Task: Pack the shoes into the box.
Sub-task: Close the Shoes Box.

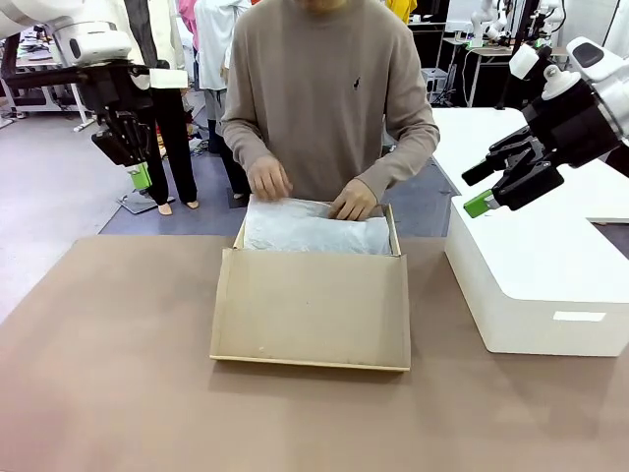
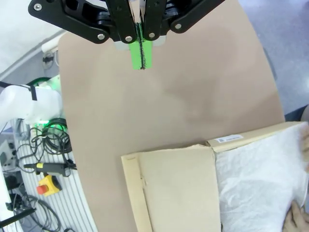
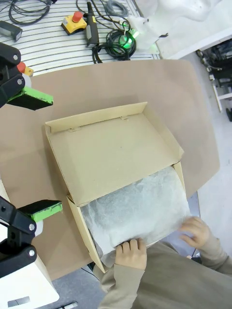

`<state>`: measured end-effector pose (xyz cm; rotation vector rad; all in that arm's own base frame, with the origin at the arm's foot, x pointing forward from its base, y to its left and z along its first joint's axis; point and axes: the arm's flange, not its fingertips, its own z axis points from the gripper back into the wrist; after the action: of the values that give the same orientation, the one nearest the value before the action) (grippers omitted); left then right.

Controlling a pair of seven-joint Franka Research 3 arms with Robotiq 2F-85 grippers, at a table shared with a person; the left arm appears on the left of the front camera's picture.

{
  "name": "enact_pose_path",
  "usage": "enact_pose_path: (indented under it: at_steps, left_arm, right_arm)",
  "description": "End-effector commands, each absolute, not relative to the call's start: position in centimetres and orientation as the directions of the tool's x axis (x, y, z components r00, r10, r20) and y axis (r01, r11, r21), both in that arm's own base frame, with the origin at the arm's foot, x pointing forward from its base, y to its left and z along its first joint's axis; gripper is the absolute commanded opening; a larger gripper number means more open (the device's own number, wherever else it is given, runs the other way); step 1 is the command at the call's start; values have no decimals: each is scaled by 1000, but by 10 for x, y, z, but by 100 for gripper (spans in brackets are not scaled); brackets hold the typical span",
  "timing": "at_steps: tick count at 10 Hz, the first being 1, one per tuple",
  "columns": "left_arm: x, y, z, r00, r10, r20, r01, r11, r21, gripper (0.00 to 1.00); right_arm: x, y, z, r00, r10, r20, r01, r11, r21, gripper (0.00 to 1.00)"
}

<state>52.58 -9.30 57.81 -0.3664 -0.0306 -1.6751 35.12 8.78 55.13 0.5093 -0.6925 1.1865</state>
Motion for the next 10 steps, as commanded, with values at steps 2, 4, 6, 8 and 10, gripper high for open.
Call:
enact_pose_path:
  at_steps: [2, 4, 6, 8, 10]
  left_arm:
    - [528, -89, 579, -83, -965, 249, 979, -126, -158, 0]
    - [527, -82, 574, -80, -959, 271, 987, -114, -110, 0]
    - [525, -70, 562, -76, -947, 313, 994, -95, -48, 0]
    - [525, -61, 552, -94, -935, 341, 995, -102, -6, 0]
    - [532, -50, 537, -108, -905, 412, 993, -122, -8, 0]
  right_arm:
    - [354, 89, 551, 186, 641, 745, -959, 284, -5, 100]
    - [354, 89, 551, 186, 641, 745, -959, 284, -5, 100]
    - [354, 89, 551, 186, 641, 745, -959, 284, -5, 100]
    - [354, 89, 551, 186, 641, 745, -959, 284, -5, 100]
    - [354, 89, 551, 186, 641, 745, -959, 284, -5, 100]
